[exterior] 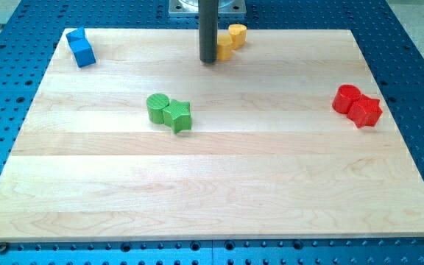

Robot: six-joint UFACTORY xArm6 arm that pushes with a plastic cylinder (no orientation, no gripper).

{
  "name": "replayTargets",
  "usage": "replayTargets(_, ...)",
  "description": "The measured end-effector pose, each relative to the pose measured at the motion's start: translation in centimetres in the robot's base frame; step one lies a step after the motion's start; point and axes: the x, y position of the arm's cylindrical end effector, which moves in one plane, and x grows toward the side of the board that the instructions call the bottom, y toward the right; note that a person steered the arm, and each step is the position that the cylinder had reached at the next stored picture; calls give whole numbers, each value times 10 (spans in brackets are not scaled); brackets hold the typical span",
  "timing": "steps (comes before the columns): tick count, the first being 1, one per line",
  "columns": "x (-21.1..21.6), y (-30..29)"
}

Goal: Nudge the hexagon a bit up

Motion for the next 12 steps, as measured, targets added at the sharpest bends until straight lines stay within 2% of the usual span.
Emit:
replayTargets(6, -5, 0)
replayTargets(8, 27, -2)
replayTargets(9, 44, -26)
replayTargets(10, 44, 37)
replayTargets(11, 64, 144)
replayTargets(12, 64, 200)
